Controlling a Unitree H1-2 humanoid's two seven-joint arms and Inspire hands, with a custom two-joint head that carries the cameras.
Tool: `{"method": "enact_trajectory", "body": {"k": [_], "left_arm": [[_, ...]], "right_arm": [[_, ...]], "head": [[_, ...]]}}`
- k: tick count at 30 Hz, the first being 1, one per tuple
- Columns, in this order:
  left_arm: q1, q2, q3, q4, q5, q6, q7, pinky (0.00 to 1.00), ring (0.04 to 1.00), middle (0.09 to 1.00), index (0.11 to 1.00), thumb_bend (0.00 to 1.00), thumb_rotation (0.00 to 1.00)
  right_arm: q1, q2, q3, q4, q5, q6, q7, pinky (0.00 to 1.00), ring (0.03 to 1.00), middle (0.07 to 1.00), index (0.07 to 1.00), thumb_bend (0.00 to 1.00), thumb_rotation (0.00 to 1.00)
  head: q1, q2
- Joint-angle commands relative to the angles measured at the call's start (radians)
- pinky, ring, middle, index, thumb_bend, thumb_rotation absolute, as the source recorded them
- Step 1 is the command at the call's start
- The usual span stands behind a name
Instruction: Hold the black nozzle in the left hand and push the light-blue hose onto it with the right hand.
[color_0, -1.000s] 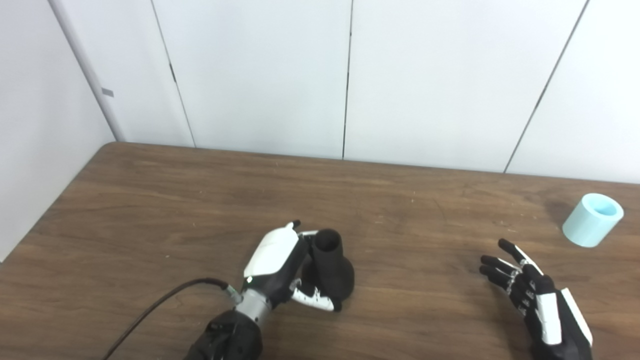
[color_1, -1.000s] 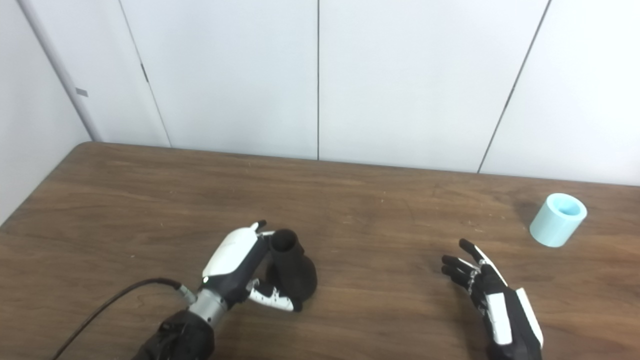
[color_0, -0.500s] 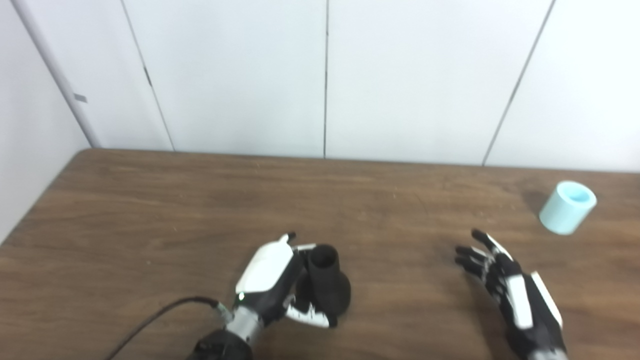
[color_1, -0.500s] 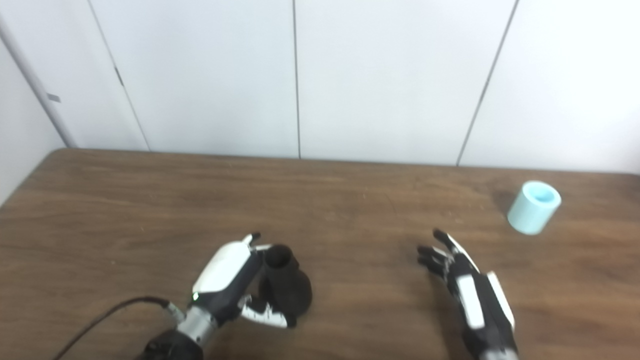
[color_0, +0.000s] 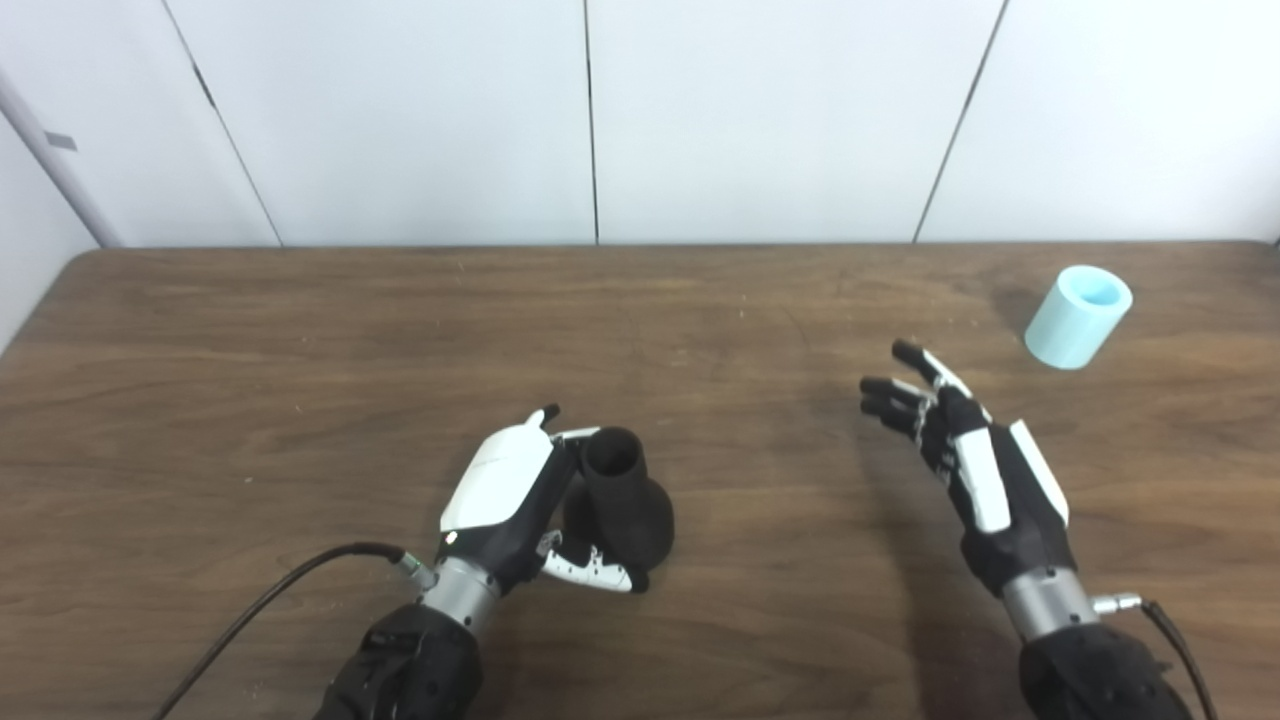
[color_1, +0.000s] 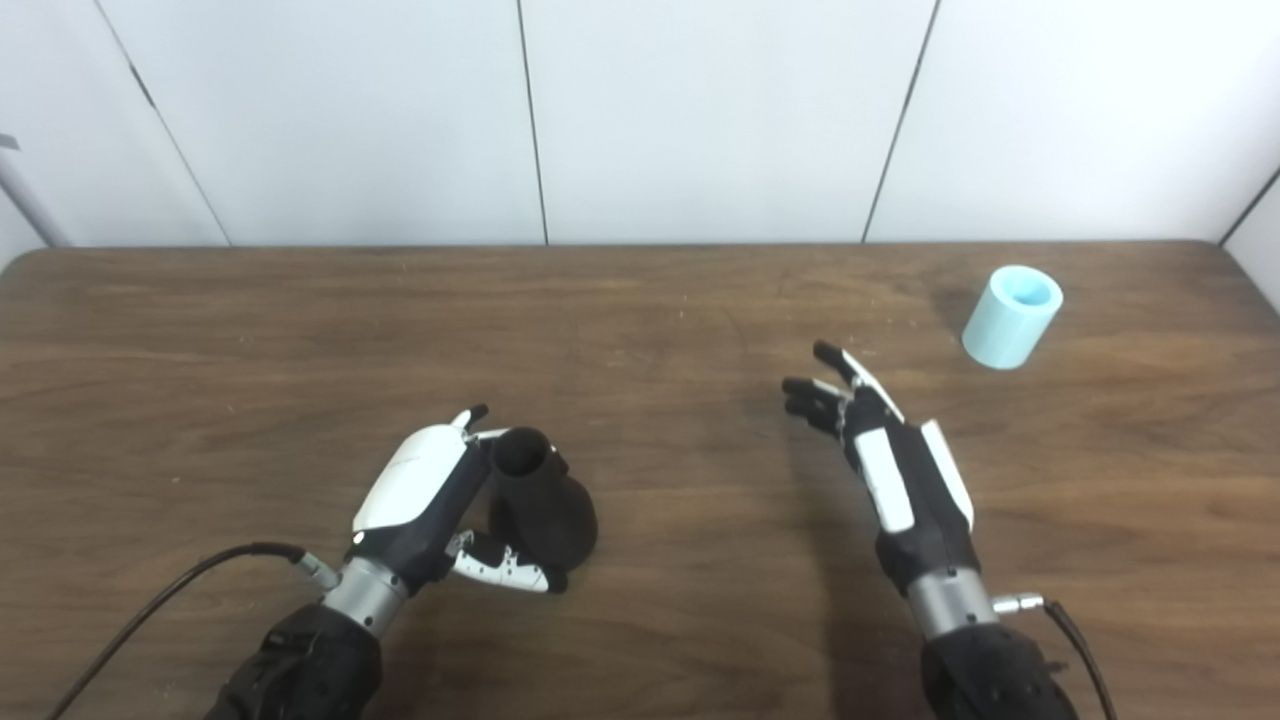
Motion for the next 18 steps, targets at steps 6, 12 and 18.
{"method": "enact_trajectory", "body": {"k": [6,12,18], "left_arm": [[0.031,-0.009,-0.066,0.014,0.013,0.008,-0.074,1.00,0.611,0.505,0.477,0.52,0.00],[0.035,-0.020,-0.110,0.014,0.041,0.018,-0.090,1.00,0.593,0.501,0.481,0.52,0.00],[0.049,-0.039,-0.131,0.034,0.043,-0.006,-0.061,1.00,0.564,0.492,0.488,0.52,0.00]], "right_arm": [[-0.021,-0.002,-0.005,-0.059,-0.009,0.003,-0.008,0.86,0.787,0.785,0.919,0.57,1.00],[-0.023,-0.006,-0.023,-0.076,0.005,0.020,-0.008,0.86,0.789,0.785,0.919,0.57,1.00],[-0.032,-0.006,-0.037,-0.089,0.019,0.039,-0.008,0.87,0.794,0.785,0.915,0.58,1.00]], "head": [[-0.009,0.012],[-0.009,0.019],[-0.018,0.023]]}}
